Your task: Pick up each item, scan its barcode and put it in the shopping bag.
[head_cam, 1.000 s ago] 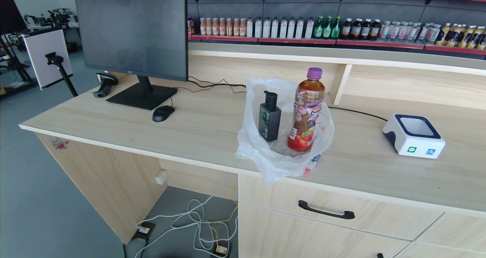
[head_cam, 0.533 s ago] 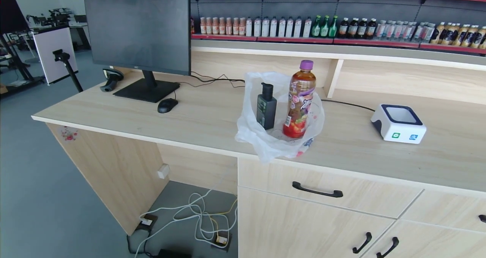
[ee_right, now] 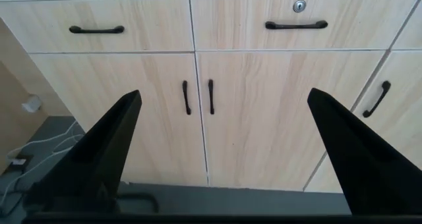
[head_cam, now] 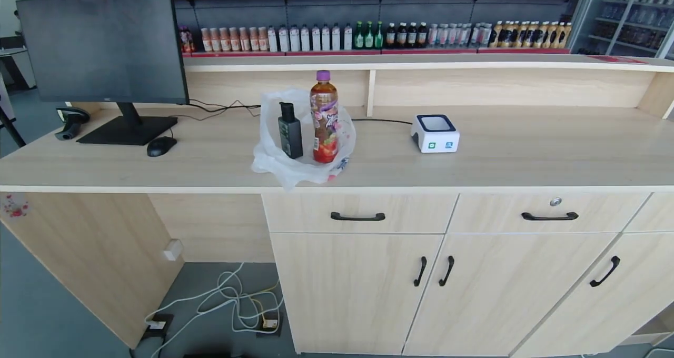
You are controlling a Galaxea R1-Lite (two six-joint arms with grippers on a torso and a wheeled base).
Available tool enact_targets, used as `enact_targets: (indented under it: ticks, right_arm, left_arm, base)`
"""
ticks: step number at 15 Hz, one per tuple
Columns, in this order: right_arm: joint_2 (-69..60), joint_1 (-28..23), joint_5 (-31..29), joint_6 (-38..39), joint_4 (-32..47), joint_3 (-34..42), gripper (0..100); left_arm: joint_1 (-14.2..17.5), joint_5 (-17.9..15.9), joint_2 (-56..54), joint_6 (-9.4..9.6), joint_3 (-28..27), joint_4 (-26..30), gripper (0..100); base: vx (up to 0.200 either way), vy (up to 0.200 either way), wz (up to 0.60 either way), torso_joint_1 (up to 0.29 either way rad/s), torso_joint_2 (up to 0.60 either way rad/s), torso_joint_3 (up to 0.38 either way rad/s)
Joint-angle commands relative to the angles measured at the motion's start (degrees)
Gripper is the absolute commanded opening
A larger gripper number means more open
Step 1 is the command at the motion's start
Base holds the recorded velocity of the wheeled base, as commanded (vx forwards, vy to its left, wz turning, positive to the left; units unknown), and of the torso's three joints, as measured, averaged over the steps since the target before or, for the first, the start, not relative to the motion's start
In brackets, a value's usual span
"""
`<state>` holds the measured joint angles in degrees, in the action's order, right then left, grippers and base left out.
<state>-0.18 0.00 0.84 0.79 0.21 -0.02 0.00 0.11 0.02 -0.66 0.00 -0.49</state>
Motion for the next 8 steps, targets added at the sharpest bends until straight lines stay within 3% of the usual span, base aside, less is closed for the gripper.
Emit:
enact_targets:
  ticks: [1,2,8]
  right_arm:
    - [0.18,-0.09,0.04,0.00,-0.03,0.02,100]
    - [0.18,0.00,0.04,0.00,-0.03,0.02,100]
    - [0.18,-0.09,0.04,0.00,-0.03,0.02,100]
  left_arm:
    - [0.09,0.07,0.06,-0.13,0.00,0.05,100]
    - [0.00,0.07,0.06,-0.13,0.00,0.05,100]
    - [0.09,0.07,0.06,-0.13,0.00,0.05,100]
  base:
    - [0.000,0.000,0.00,0.000,0.00,0.000]
    - [0.000,0.000,0.00,0.000,0.00,0.000]
    - [0.000,-0.200,0.00,0.007,0.00,0.000]
